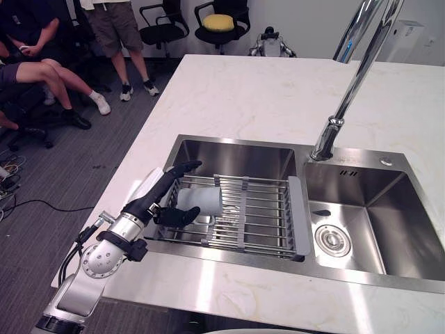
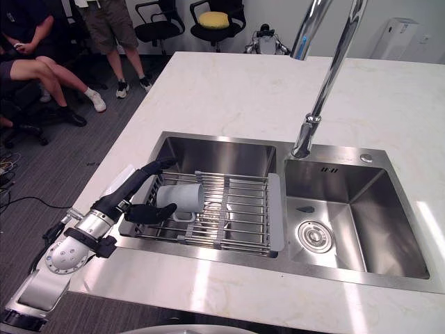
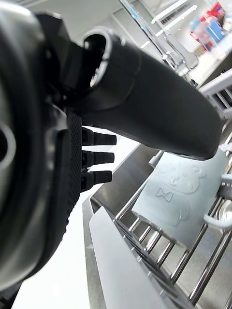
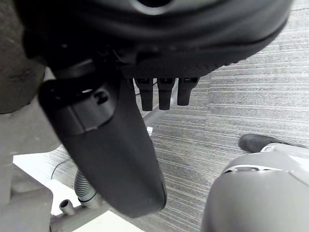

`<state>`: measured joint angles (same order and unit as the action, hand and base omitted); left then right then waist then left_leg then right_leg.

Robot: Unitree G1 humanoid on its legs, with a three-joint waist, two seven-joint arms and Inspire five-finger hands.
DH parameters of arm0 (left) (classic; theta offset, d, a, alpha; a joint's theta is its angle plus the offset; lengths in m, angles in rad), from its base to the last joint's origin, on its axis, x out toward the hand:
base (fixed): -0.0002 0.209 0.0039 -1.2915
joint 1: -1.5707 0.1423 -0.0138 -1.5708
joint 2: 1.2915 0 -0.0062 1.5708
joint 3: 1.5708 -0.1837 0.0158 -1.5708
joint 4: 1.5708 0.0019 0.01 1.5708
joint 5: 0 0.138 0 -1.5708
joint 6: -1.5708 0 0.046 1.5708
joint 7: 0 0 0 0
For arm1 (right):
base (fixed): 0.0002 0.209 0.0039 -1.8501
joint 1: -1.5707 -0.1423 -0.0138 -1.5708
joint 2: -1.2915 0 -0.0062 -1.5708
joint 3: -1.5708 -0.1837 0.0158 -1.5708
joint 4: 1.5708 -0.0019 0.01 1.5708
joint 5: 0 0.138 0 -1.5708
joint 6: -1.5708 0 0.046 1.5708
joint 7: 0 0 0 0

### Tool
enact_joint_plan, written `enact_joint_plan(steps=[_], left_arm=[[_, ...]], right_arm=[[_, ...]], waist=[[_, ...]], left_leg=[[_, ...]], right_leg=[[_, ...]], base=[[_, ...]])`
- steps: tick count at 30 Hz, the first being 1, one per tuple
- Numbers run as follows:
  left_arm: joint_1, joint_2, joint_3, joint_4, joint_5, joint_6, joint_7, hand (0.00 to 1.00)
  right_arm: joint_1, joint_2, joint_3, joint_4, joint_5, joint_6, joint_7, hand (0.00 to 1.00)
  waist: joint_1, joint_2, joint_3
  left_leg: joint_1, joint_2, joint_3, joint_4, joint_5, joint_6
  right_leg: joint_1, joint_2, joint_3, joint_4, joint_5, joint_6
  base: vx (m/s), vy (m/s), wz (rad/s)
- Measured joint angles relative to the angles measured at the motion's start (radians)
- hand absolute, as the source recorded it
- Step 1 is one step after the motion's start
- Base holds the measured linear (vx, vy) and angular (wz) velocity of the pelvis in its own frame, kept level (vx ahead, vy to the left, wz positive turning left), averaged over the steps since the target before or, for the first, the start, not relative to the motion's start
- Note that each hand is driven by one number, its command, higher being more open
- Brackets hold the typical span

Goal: Walk over to the sink, pick up the cup, carry it to the dishwasher, place the cup inside the dishwasher, then close the dishwasher door

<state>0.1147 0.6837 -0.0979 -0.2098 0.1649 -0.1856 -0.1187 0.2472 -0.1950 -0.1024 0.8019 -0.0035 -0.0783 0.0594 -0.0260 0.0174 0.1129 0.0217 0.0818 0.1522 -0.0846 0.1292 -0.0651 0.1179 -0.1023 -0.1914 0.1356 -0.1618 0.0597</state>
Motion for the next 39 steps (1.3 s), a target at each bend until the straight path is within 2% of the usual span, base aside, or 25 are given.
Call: enact_joint_plan(steps=[4, 15, 17, 22, 23, 33, 39], left_arm=[[-0.029, 0.000, -0.026, 0.045, 0.089, 0.000, 0.001, 0.90], [-0.204, 0.004, -0.093, 0.253, 0.241, 0.029, 0.007, 0.90], [-0.225, 0.011, -0.108, 0.272, 0.263, 0.034, 0.006, 0.90], [-0.284, 0.018, -0.144, 0.327, 0.292, 0.038, -0.001, 0.90], [-0.291, 0.023, -0.151, 0.331, 0.300, 0.039, -0.003, 0.30], [-0.348, 0.082, -0.187, 0.335, 0.327, 0.035, -0.014, 0.30], [-0.348, 0.081, -0.186, 0.335, 0.285, 0.045, -0.015, 0.30]], right_arm=[[-0.001, 0.000, -0.001, -0.001, 0.000, 0.000, -0.001, 0.90], [0.000, 0.005, -0.002, -0.020, 0.001, 0.012, 0.001, 0.90], [-0.002, 0.005, -0.003, -0.036, 0.001, 0.014, 0.001, 0.90], [-0.012, 0.005, -0.006, -0.036, 0.001, 0.017, 0.001, 0.90], [-0.013, 0.005, -0.006, -0.036, 0.001, 0.018, 0.001, 0.90], [-0.038, 0.005, -0.006, -0.036, 0.002, 0.020, -0.001, 0.90], [-0.042, 0.005, -0.003, -0.036, 0.001, 0.020, -0.001, 0.90]], waist=[[-0.005, 0.001, -0.006], [-0.031, 0.006, -0.003], [-0.042, 0.011, 0.003], [-0.045, 0.022, 0.014], [-0.046, 0.024, 0.016], [-0.064, 0.028, 0.033], [-0.066, 0.029, 0.034]], left_leg=[[0.006, -0.001, 0.003, -0.002, 0.002, 0.001], [0.001, 0.000, 0.028, -0.003, -0.003, 0.001], [-0.004, 0.001, 0.032, -0.003, -0.003, 0.001], [-0.005, 0.002, 0.045, -0.003, -0.007, 0.000], [-0.005, 0.002, 0.046, -0.003, -0.007, 0.001], [-0.005, -0.001, 0.051, -0.003, -0.009, 0.002], [-0.004, -0.003, 0.051, -0.003, -0.009, 0.002]], right_leg=[[0.000, -0.001, 0.003, -0.002, 0.000, 0.000], [-0.012, -0.001, 0.026, -0.027, 0.011, 0.006], [-0.014, 0.000, 0.028, -0.039, 0.018, 0.007], [-0.017, 0.001, 0.038, -0.047, 0.026, 0.008], [-0.017, 0.001, 0.039, -0.047, 0.026, 0.008], [-0.018, -0.003, 0.043, -0.053, 0.030, 0.012], [-0.015, -0.004, 0.043, -0.055, 0.035, 0.014]], base=[[0.00, -0.001, -0.01], [0.00, 0.001, -0.06], [0.01, -0.001, -0.05], [0.01, -0.004, -0.08], [0.00, -0.003, -0.05], [0.00, 0.000, 0.00], [0.00, 0.000, 0.00]])
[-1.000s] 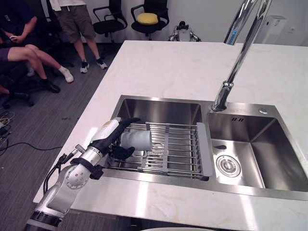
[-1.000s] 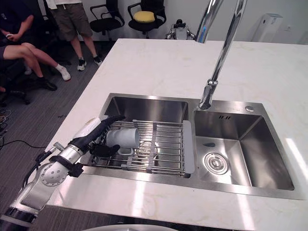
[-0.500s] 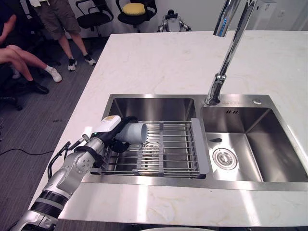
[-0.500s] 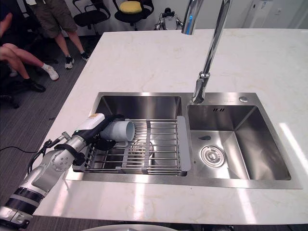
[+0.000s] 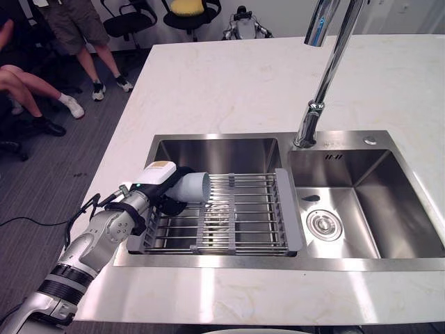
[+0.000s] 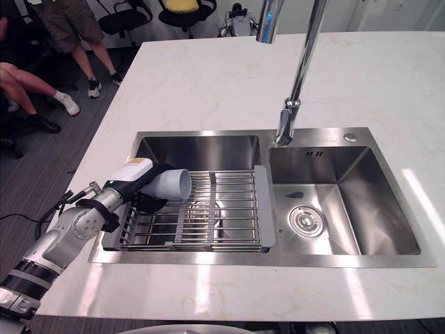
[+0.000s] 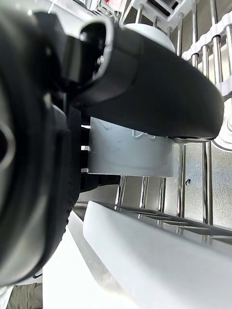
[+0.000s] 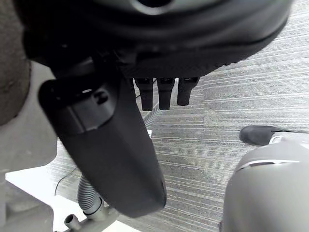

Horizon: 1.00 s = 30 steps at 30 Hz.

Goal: Walk over to the sink, pick up the cup, carry it to the dishwasher, place the cup inside the dishwasher, then close the dishwasher door

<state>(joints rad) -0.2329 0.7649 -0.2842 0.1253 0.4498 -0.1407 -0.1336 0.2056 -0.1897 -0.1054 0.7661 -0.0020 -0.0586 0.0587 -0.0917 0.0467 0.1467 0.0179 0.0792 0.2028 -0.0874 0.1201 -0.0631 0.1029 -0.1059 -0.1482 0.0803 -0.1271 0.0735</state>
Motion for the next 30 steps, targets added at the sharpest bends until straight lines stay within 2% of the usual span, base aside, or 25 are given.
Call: enact_joint_plan(steps=[3, 6, 12, 18, 24, 25, 29, 30], left_arm=[[0.011, -0.034, 0.026, -0.001, -0.052, 0.013, 0.004, 0.30], [0.044, -0.114, 0.087, -0.029, -0.142, 0.034, 0.025, 0.30], [0.177, -0.323, 0.131, -0.338, -0.370, 0.017, 0.094, 0.30], [0.284, -0.537, 0.132, -0.488, -0.585, -0.016, 0.135, 0.30], [0.319, -0.581, 0.078, -0.535, -0.667, -0.020, 0.144, 0.30], [0.318, -0.585, 0.056, -0.538, -0.667, -0.020, 0.144, 0.30], [0.282, -0.584, 0.027, -0.541, -0.666, -0.019, 0.144, 0.30], [0.263, -0.586, 0.019, -0.540, -0.666, -0.019, 0.146, 0.30]], right_arm=[[0.000, 0.000, 0.000, 0.000, 0.000, 0.001, 0.000, 0.90], [0.005, 0.001, 0.000, 0.000, 0.003, 0.002, 0.000, 0.90], [0.006, 0.017, -0.015, 0.001, 0.008, 0.002, -0.002, 0.90], [0.010, 0.036, -0.043, 0.003, 0.010, 0.002, -0.006, 0.90], [0.016, 0.038, -0.043, 0.003, 0.047, 0.002, -0.023, 0.90], [0.008, 0.038, -0.043, 0.002, 0.055, 0.002, -0.026, 0.90], [-0.033, 0.051, -0.041, -0.013, 0.059, 0.002, -0.043, 0.90], [-0.032, 0.050, -0.040, -0.038, 0.059, 0.002, -0.049, 0.90]], waist=[[0.002, 0.000, 0.000], [0.010, -0.001, 0.000], [0.025, -0.003, 0.001], [0.027, -0.005, 0.001], [0.037, -0.013, 0.003], [0.039, -0.027, 0.009], [0.038, -0.033, 0.020], [0.036, -0.038, 0.043]], left_leg=[[0.001, -0.002, 0.000, 0.000, 0.000, 0.000], [0.001, -0.004, -0.001, 0.000, 0.001, 0.001], [0.002, -0.005, 0.002, 0.000, 0.001, 0.001], [0.013, 0.005, 0.031, 0.000, -0.001, 0.003], [0.005, 0.013, 0.069, 0.028, -0.017, 0.006], [-0.022, 0.020, 0.088, 0.067, -0.035, 0.009], [-0.164, 0.050, 0.106, 0.251, -0.106, 0.030], [-0.188, 0.059, 0.101, 0.303, -0.128, 0.041]], right_leg=[[0.001, -0.002, 0.000, 0.000, 0.002, 0.002], [0.002, -0.004, 0.004, 0.000, 0.004, 0.003], [0.006, -0.004, 0.009, 0.002, 0.006, 0.002], [-0.003, 0.002, 0.039, 0.009, 0.010, -0.001], [-0.027, 0.004, 0.082, 0.025, 0.020, 0.001], [-0.049, 0.005, 0.104, 0.026, 0.033, 0.003], [-0.158, 0.000, 0.132, 0.093, 0.048, 0.015], [-0.186, -0.001, 0.124, 0.147, 0.048, 0.019]], base=[[0.00, 0.000, 0.00], [0.00, 0.000, 0.00], [0.00, 0.000, -0.01], [-0.02, -0.002, -0.14], [-0.02, 0.011, -0.22], [-0.04, 0.030, -0.32], [-0.12, 0.063, -0.27], [-0.13, 0.071, -0.07]])
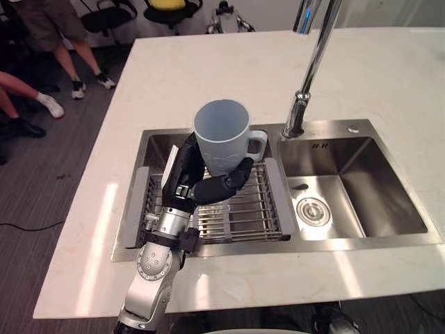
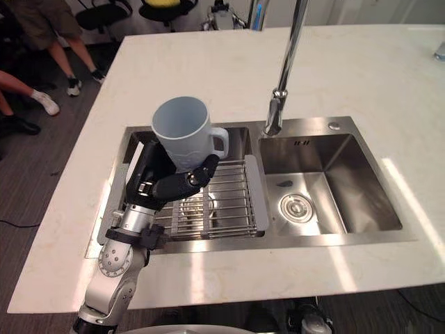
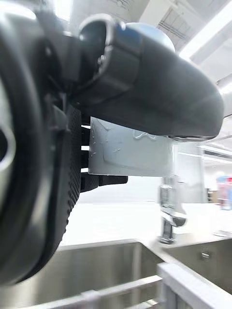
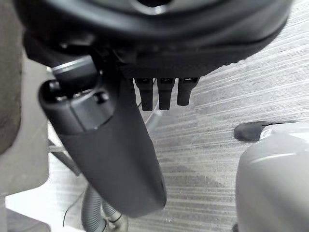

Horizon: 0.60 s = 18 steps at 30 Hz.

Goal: Walk over to the sink, pick up the cup, carry it to the dishwasher, place the cup inside the dishwasher, then close the dishwasher door

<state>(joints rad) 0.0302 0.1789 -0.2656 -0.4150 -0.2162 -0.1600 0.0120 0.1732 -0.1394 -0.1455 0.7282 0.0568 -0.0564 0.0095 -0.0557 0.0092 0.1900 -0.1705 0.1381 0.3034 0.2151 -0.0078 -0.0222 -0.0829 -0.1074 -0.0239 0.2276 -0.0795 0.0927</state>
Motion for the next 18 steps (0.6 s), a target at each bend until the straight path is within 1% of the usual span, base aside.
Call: enact_joint_plan(steps=[1, 2, 3, 4, 5, 6, 7, 8, 9, 10, 11, 12, 13, 14, 15, 16, 17, 18], left_arm=[[-0.005, 0.000, 0.000, 0.000, 0.000, 0.000, 0.000, 0.30], [-0.008, -0.005, 0.001, 0.000, 0.000, -0.001, 0.001, 0.30], [-0.008, -0.004, 0.009, 0.000, -0.001, -0.007, 0.006, 0.30], [0.000, -0.005, 0.012, 0.001, -0.001, -0.007, 0.009, 0.30], [0.021, -0.005, 0.027, -0.001, -0.001, -0.008, 0.010, 0.30], [0.044, -0.005, 0.046, -0.006, -0.001, -0.010, 0.012, 0.30], [0.052, -0.005, 0.057, -0.007, -0.002, -0.010, 0.015, 0.30], [0.064, -0.012, 0.077, -0.007, -0.002, -0.010, 0.026, 0.30], [0.074, -0.027, 0.087, -0.007, -0.002, -0.009, 0.032, 0.30], [0.076, -0.033, 0.090, -0.009, -0.001, -0.009, 0.032, 0.30], [0.076, -0.042, 0.093, -0.010, -0.002, -0.009, 0.032, 0.30], [0.076, -0.044, 0.096, -0.009, -0.002, -0.007, 0.032, 0.30], [0.088, -0.052, 0.098, -0.006, -0.002, 0.002, 0.033, 0.30], [0.100, -0.051, 0.088, -0.007, -0.002, 0.002, 0.034, 0.30], [0.102, -0.054, 0.078, -0.008, -0.003, 0.001, 0.033, 0.30], [0.098, -0.049, 0.056, -0.012, -0.005, 0.000, 0.029, 0.30], [0.098, -0.049, 0.046, -0.016, -0.009, 0.000, 0.027, 0.30], [0.098, -0.048, 0.039, -0.020, -0.020, -0.005, 0.021, 0.30]], right_arm=[[-0.001, 0.000, 0.001, -0.007, 0.000, 0.000, -0.003, 0.90], [-0.003, 0.001, 0.002, -0.022, 0.000, 0.000, -0.009, 0.90], [-0.001, 0.004, 0.009, -0.038, 0.000, -0.001, -0.013, 0.90], [0.003, 0.002, 0.016, -0.038, 0.000, -0.001, -0.013, 0.90], [0.010, 0.002, 0.025, -0.038, 0.000, -0.001, -0.009, 0.90], [0.008, 0.001, 0.039, -0.038, 0.000, -0.002, -0.007, 0.90], [0.005, 0.001, 0.045, -0.038, 0.000, -0.002, -0.006, 0.90], [-0.007, -0.005, 0.053, -0.033, 0.000, -0.003, -0.007, 0.90], [-0.028, -0.018, 0.061, -0.031, 0.000, -0.002, -0.007, 0.90], [-0.038, -0.023, 0.065, -0.033, 0.000, -0.002, -0.008, 0.90], [-0.060, -0.024, 0.067, -0.034, 0.001, -0.002, -0.011, 0.90], [-0.071, -0.025, 0.068, -0.034, 0.001, -0.002, -0.013, 0.90], [-0.087, -0.035, 0.074, -0.032, 0.001, -0.002, -0.014, 0.90], [-0.084, -0.034, 0.074, -0.038, 0.001, -0.004, -0.013, 0.90], [-0.080, -0.043, 0.070, -0.049, 0.001, -0.014, -0.019, 0.90], [-0.070, -0.042, 0.048, -0.051, 0.001, -0.021, -0.028, 0.90], [-0.066, -0.044, 0.041, -0.051, 0.001, -0.021, -0.035, 0.90], [-0.064, -0.054, 0.030, -0.051, 0.001, -0.020, -0.049, 0.90]], waist=[[0.000, -0.005, 0.009], [0.002, -0.005, 0.012], [0.007, -0.011, 0.024], [0.008, -0.012, 0.024], [0.017, -0.015, 0.022], [0.026, -0.020, 0.017], [0.034, -0.024, 0.014], [0.055, -0.026, 0.009], [0.073, -0.011, 0.001], [0.079, -0.005, -0.002], [0.081, -0.007, -0.001], [0.079, -0.007, 0.003], [0.063, 0.016, 0.017], [0.060, 0.022, 0.019], [0.059, 0.026, 0.020], [0.044, 0.006, 0.027], [0.043, 0.006, 0.027], [0.043, 0.008, 0.026]], left_leg=[[-0.003, 0.001, 0.001, 0.014, -0.006, 0.007], [-0.012, 0.007, 0.002, 0.016, -0.018, 0.036], [-0.017, 0.000, 0.003, 0.021, -0.018, 0.042], [-0.013, -0.006, -0.004, 0.020, -0.013, 0.050], [-0.016, -0.020, -0.012, 0.019, 0.000, 0.070], [-0.032, -0.037, -0.014, 0.018, 0.011, 0.086], [-0.043, -0.048, -0.013, 0.017, 0.018, 0.093], [-0.077, -0.067, -0.010, 0.011, 0.044, 0.092], [-0.104, -0.071, -0.007, -0.020, 0.079, 0.084], [-0.120, -0.069, -0.006, -0.034, 0.104, 0.085], [-0.145, -0.068, -0.005, -0.038, 0.141, 0.079], [-0.153, -0.065, -0.006, -0.036, 0.153, 0.079], [-0.154, -0.039, -0.034, -0.015, 0.170, 0.070], [-0.155, -0.024, -0.057, 0.003, 0.184, 0.055], [-0.157, -0.033, -0.107, -0.025, 0.250, 0.005], [-0.165, -0.040, -0.121, 0.023, 0.220, 0.008], [-0.171, -0.039, -0.112, 0.100, 0.160, 0.042], [-0.165, -0.035, -0.103, 0.200, 0.069, 0.058]], right_leg=[[-0.009, -0.003, -0.003, 0.022, 0.001, 0.004], [0.001, -0.004, -0.008, 0.016, 0.001, 0.033], [-0.042, -0.021, -0.019, 0.242, -0.096, 0.028], [-0.044, -0.024, -0.027, 0.337, -0.130, 0.037], [-0.027, -0.027, -0.036, 0.463, -0.172, 0.064], [0.002, -0.025, -0.036, 0.505, -0.185, 0.073], [0.016, -0.025, -0.035, 0.495, -0.184, 0.073], [0.041, -0.025, -0.036, 0.400, -0.221, 0.053], [0.046, -0.017, -0.041, 0.302, -0.250, 0.032], [0.049, -0.013, -0.048, 0.260, -0.260, 0.018], [0.061, -0.010, -0.062, 0.195, -0.286, -0.008], [0.068, -0.005, -0.063, 0.169, -0.296, -0.022], [0.082, 0.029, -0.065, 0.172, -0.280, -0.033], [0.095, 0.049, -0.068, 0.170, -0.276, -0.039], [0.106, 0.056, -0.101, 0.163, -0.263, -0.063], [0.101, 0.036, -0.153, 0.163, -0.251, -0.086], [0.098, 0.030, -0.169, 0.162, -0.243, -0.091], [0.088, 0.020, -0.179, 0.159, -0.231, -0.097]], base=[[-0.20, 0.080, -0.01], [-0.19, 0.074, 0.05], [-0.20, 0.082, 0.17], [-0.12, 0.064, 0.29], [-0.14, 0.046, 0.35], [-0.13, 0.020, 0.29], [-0.22, -0.003, 0.16], [-0.23, -0.005, -0.01], [-0.22, -0.006, -0.08], [-0.19, -0.026, -0.08], [-0.17, -0.049, 0.00], [-0.25, -0.086, 0.13], [-0.21, -0.071, 0.19], [-0.38, -0.103, 0.46], [-0.40, -0.071, 0.82], [-0.42, -0.073, 0.93], [-0.27, -0.030, 0.79], [-0.31, -0.004, 0.47]])
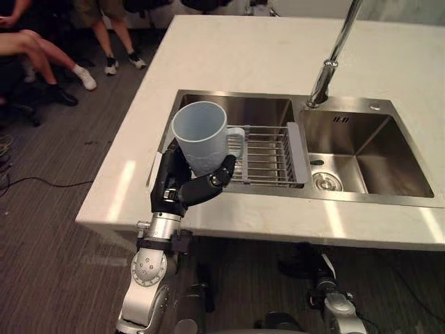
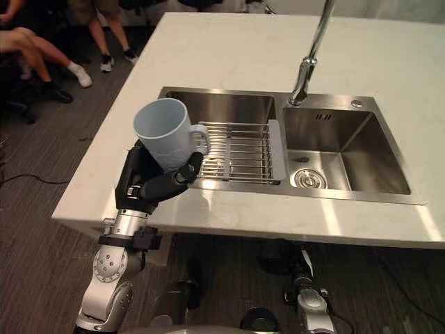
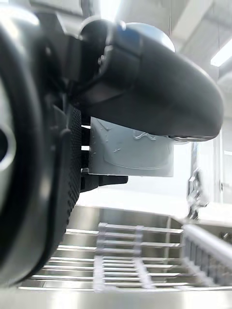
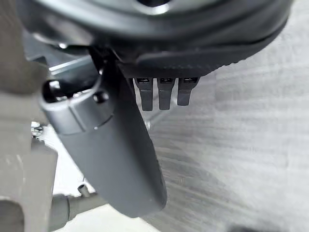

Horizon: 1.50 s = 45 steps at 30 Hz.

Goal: Walk over to the sink, pick up the cup, carry it to the dishwasher, place the cup inside the dishwasher, then close the dishwasher door

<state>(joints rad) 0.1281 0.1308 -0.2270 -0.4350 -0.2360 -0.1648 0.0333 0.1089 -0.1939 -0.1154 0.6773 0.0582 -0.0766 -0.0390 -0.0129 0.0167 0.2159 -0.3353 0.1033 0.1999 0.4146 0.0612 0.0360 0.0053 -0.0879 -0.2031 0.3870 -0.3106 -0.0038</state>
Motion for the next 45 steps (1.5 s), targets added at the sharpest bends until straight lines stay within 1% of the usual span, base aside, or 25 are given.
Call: enact_joint_plan(steps=[2, 3, 4, 5, 6, 8, 14, 18, 22, 24, 25, 26, 27, 29, 30, 32, 34, 35, 36, 37, 38, 39, 40, 41, 45], left_arm=[[-0.002, -0.006, 0.001, 0.000, -0.021, -0.009, -0.003, 0.30], [-0.002, -0.013, 0.000, 0.000, -0.021, -0.010, -0.004, 0.30], [-0.003, -0.028, -0.008, 0.001, -0.021, -0.012, -0.004, 0.30], [-0.005, -0.036, -0.016, 0.001, -0.021, -0.014, -0.003, 0.30], [-0.014, -0.030, -0.021, 0.016, -0.020, -0.015, -0.001, 0.30], [-0.014, -0.012, -0.032, 0.038, -0.020, -0.015, 0.010, 0.30], [-0.013, 0.002, -0.046, 0.052, -0.020, -0.012, 0.007, 0.30], [-0.001, 0.009, -0.054, 0.052, -0.019, -0.010, 0.006, 0.30], [0.048, 0.002, -0.034, 0.041, -0.019, -0.010, 0.011, 0.30], [0.081, -0.013, -0.034, 0.020, -0.020, -0.005, 0.011, 0.30], [0.091, -0.020, -0.032, 0.010, -0.020, -0.002, 0.011, 0.30], [0.096, -0.036, -0.034, 0.001, -0.020, 0.000, 0.009, 0.30], [0.094, -0.048, -0.034, 0.000, -0.020, 0.000, 0.006, 0.30], [0.094, -0.065, -0.031, 0.000, -0.021, 0.001, 0.006, 0.30], [0.096, -0.064, -0.018, 0.001, -0.021, 0.001, 0.003, 0.30], [0.094, -0.063, 0.003, 0.001, -0.037, 0.001, -0.003, 0.30], [0.106, -0.072, 0.028, 0.002, -0.050, 0.002, -0.004, 0.30], [0.119, -0.068, 0.042, 0.006, -0.061, 0.004, -0.004, 0.30], [0.120, -0.059, 0.052, 0.012, -0.061, 0.008, -0.004, 0.30], [0.120, -0.053, 0.052, 0.015, -0.062, 0.010, -0.004, 0.30], [0.120, -0.042, 0.052, 0.020, -0.061, 0.010, -0.003, 0.30], [0.120, -0.036, 0.051, 0.023, -0.061, 0.010, -0.003, 0.30], [0.120, -0.023, 0.050, 0.030, -0.061, 0.010, -0.003, 0.30], [0.120, -0.020, 0.050, 0.032, -0.061, 0.009, -0.003, 0.30], [0.081, 0.008, 0.002, 0.074, -0.081, 0.009, -0.003, 0.30]], right_arm=[[0.003, -0.008, -0.006, -0.007, 0.000, 0.000, -0.008, 0.90], [0.006, -0.007, -0.006, -0.009, -0.001, 0.000, -0.008, 0.90], [0.021, -0.006, -0.008, -0.022, -0.001, 0.000, -0.009, 0.90], [0.023, -0.004, -0.016, -0.023, -0.001, 0.000, -0.008, 0.90], [0.020, 0.026, -0.026, -0.021, -0.002, 0.007, -0.011, 0.90], [0.032, 0.052, -0.022, -0.022, -0.002, 0.006, -0.002, 0.90], [0.060, 0.071, 0.008, -0.021, -0.007, 0.007, -0.001, 0.90], [0.096, 0.071, 0.009, -0.021, -0.011, 0.007, -0.003, 0.90], [0.090, 0.071, 0.032, -0.022, -0.011, 0.012, -0.006, 0.90], [0.090, 0.077, 0.045, -0.030, -0.011, 0.012, -0.009, 0.90], [0.089, 0.082, 0.043, -0.033, -0.011, 0.012, -0.012, 0.90], [0.093, 0.085, 0.042, -0.046, -0.010, 0.012, -0.020, 0.90], [0.089, 0.082, 0.042, -0.047, -0.010, 0.012, -0.029, 0.90], [0.080, 0.050, 0.040, -0.046, -0.011, 0.013, -0.040, 0.90], [0.073, 0.037, 0.041, -0.045, -0.012, 0.014, -0.047, 0.90], [0.055, 0.018, 0.040, -0.044, -0.014, 0.014, -0.052, 0.90], [0.015, 0.007, 0.032, -0.035, -0.027, 0.019, -0.049, 0.90], [-0.008, 0.007, 0.032, -0.035, -0.046, 0.020, -0.048, 0.90], [-0.026, 0.013, 0.036, -0.035, -0.054, 0.022, -0.046, 0.90], [-0.031, 0.017, 0.041, -0.035, -0.057, 0.023, -0.045, 0.90], [-0.041, 0.029, 0.052, -0.036, -0.063, 0.025, -0.036, 0.90], [-0.044, 0.036, 0.058, -0.037, -0.065, 0.026, -0.033, 0.90], [-0.049, 0.047, 0.079, -0.054, -0.075, 0.028, -0.030, 0.90], [-0.049, 0.047, 0.086, -0.067, -0.083, 0.028, -0.028, 0.90], [-0.009, 0.051, 0.086, -0.176, -0.082, 0.026, -0.031, 0.90]], waist=[[-0.009, 0.010, -0.007], [-0.011, 0.013, -0.011], [-0.019, 0.029, -0.025], [-0.031, 0.053, -0.041], [-0.027, 0.030, -0.038], [-0.026, 0.028, -0.040], [-0.025, 0.008, -0.056], [-0.020, -0.004, -0.066], [0.004, -0.004, -0.070], [0.021, -0.008, -0.073], [0.023, -0.012, -0.076], [0.020, -0.015, -0.076], [0.019, -0.023, -0.075], [0.021, 0.011, -0.095], [0.016, 0.014, -0.102], [0.013, 0.013, -0.113], [0.023, 0.012, -0.112], [0.024, 0.003, -0.109], [0.019, -0.012, -0.099], [0.012, -0.015, -0.097], [0.006, -0.017, -0.096], [0.004, -0.017, -0.096], [0.000, -0.018, -0.096], [0.000, -0.018, -0.096], [-0.018, -0.022, -0.096]], left_leg=[[0.098, 0.020, 0.003, 0.116, -0.182, -0.041], [0.134, 0.024, -0.002, 0.103, -0.211, -0.057], [0.203, 0.026, -0.015, 0.009, -0.248, -0.094], [0.249, 0.026, -0.032, -0.112, -0.256, -0.104], [0.256, -0.011, -0.032, -0.175, -0.201, -0.093], [0.259, -0.037, -0.045, -0.203, -0.180, -0.071], [0.246, -0.090, -0.079, -0.181, -0.183, -0.047], [0.228, -0.119, -0.150, -0.182, -0.167, -0.021], [0.181, -0.131, -0.218, -0.182, -0.135, -0.028], [0.148, -0.155, -0.287, -0.218, -0.105, -0.045], [0.142, -0.152, -0.278, -0.236, -0.107, -0.038], [0.130, -0.124, -0.197, -0.264, -0.112, -0.030], [0.105, -0.080, -0.058, -0.240, -0.117, -0.026], [0.072, 0.013, 0.201, -0.164, -0.139, 0.022], [0.083, 0.043, 0.309, -0.153, -0.127, 0.037], [0.081, 0.030, 0.353, -0.148, -0.126, 0.036], [0.070, -0.017, 0.304, -0.133, -0.142, 0.058], [0.083, -0.060, 0.267, -0.126, -0.160, 0.075], [0.105, -0.103, 0.220, -0.116, -0.177, 0.090], [0.114, -0.118, 0.190, -0.109, -0.186, 0.098], [0.128, -0.134, 0.133, -0.100, -0.195, 0.097], [0.139, -0.140, 0.105, -0.103, -0.196, 0.098], [0.174, -0.157, 0.048, -0.124, -0.197, 0.099], [0.185, -0.164, 0.031, -0.131, -0.197, 0.099], [0.220, -0.231, -0.135, -0.110, -0.205, 0.103]], right_leg=[[-0.015, -0.024, -0.017, -0.039, 0.055, -0.001], [-0.021, -0.029, -0.023, -0.048, 0.067, 0.006], [-0.038, -0.033, -0.046, -0.063, 0.084, 0.018], [-0.058, -0.035, -0.064, -0.065, 0.090, 0.028], [-0.072, -0.065, -0.067, -0.076, 0.108, 0.034], [-0.056, -0.079, -0.082, -0.102, 0.140, 0.061], [-0.035, -0.123, -0.088, -0.104, 0.158, 0.078], [-0.034, -0.109, 0.092, -0.092, 0.144, 0.061], [-0.032, -0.110, 0.036, -0.111, 0.144, 0.063], [-0.020, -0.122, -0.054, -0.110, 0.135, 0.077], [-0.017, -0.132, -0.088, -0.112, 0.132, 0.086], [0.006, -0.148, -0.171, -0.125, 0.139, 0.095], [0.030, -0.168, -0.253, -0.139, 0.139, 0.096], [0.062, -0.162, -0.370, -0.137, 0.137, 0.099], [0.091, -0.173, -0.431, -0.128, 0.136, 0.100], [0.123, -0.203, -0.504, -0.114, 0.136, 0.100], [0.138, -0.258, -0.536, -0.038, 0.133, 0.100], [0.134, -0.322, -0.534, 0.086, 0.136, 0.094], [0.102, -0.387, -0.468, 0.254, 0.165, 0.024], [0.075, -0.398, -0.400, 0.334, 0.183, -0.015], [0.000, -0.344, -0.209, 0.446, 0.138, 0.018], [-0.032, -0.303, -0.126, 0.471, 0.115, 0.036], [-0.093, -0.222, 0.015, 0.461, 0.064, 0.061], [-0.118, -0.200, 0.052, 0.440, 0.049, 0.065], [-0.200, -0.036, 0.432, 0.131, 0.031, 0.088]], base=[[-0.29, 0.070, 0.37], [-0.17, 0.120, 0.44], [-0.12, 0.111, 0.55], [-0.14, 0.167, 0.60], [-0.10, 0.138, 0.41], [-0.08, 0.147, 0.29], [-0.02, 0.118, 0.21], [-0.03, 0.045, 0.58], [-0.08, -0.044, 0.56], [-0.13, -0.062, 1.10], [-0.13, -0.100, 1.58], [-0.09, -0.078, 1.87], [-0.08, -0.048, 1.98], [-0.01, 0.051, 1.87], [0.06, 0.071, 1.84], [0.10, 0.102, 1.71], [0.12, 0.201, 1.32], [0.11, 0.252, 1.22], [0.13, 0.253, 1.33], [0.16, 0.218, 1.47], [0.15, 0.145, 1.21], [0.21, 0.162, 1.53], [0.18, 0.115, 1.12], [0.26, 0.130, 1.24], [0.23, 0.027, 1.29]])
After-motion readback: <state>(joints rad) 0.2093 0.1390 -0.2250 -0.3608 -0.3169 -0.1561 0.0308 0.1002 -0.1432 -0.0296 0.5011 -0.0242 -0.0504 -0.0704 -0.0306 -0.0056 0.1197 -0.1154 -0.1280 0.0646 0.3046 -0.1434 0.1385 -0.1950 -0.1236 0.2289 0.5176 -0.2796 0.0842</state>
